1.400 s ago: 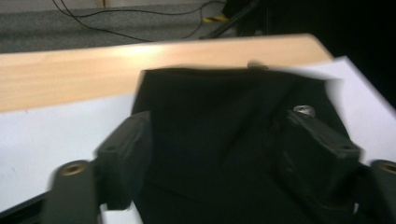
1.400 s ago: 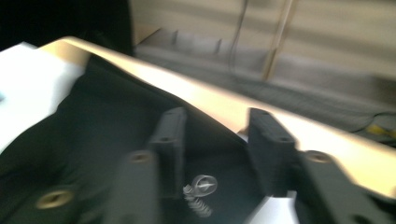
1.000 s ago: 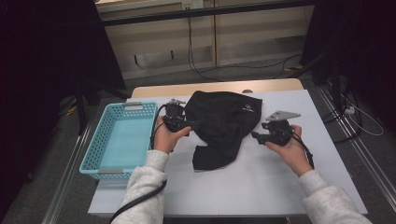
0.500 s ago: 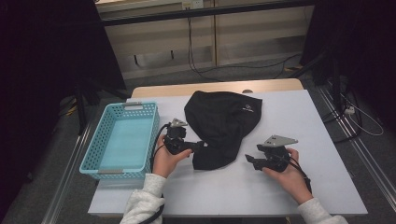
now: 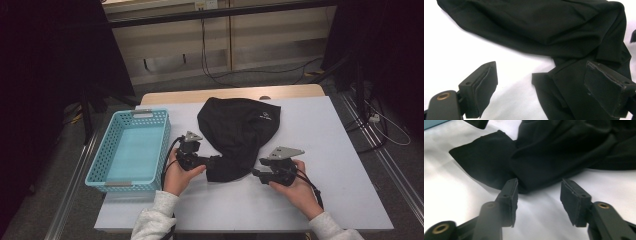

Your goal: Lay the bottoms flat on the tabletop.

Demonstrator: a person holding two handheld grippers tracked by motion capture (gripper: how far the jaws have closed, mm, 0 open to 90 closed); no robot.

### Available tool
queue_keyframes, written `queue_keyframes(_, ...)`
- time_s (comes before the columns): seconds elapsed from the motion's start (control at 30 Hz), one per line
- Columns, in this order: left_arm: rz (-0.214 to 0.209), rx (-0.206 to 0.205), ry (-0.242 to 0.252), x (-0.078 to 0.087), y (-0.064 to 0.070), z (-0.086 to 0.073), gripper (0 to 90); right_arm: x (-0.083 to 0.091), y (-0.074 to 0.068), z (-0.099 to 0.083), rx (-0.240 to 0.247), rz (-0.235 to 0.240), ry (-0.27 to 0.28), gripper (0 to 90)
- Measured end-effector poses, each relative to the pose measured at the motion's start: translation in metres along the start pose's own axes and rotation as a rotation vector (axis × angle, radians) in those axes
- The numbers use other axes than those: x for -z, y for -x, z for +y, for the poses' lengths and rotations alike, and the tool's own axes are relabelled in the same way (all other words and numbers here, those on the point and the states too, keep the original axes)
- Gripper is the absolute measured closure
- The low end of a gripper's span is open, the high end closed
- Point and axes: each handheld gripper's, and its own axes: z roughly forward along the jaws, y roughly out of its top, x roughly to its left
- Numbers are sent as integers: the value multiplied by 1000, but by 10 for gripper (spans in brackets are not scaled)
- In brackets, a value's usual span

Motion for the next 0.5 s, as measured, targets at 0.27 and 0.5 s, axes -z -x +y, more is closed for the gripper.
queue_keyframes(0.27,3,-10,5,3,2,-2,127,-22,-11,7,-22,14,-46,631)
queue_keyframes(0.5,0,-7,14,7,2,-1,127,-27,-7,9,-33,-2,-55,888)
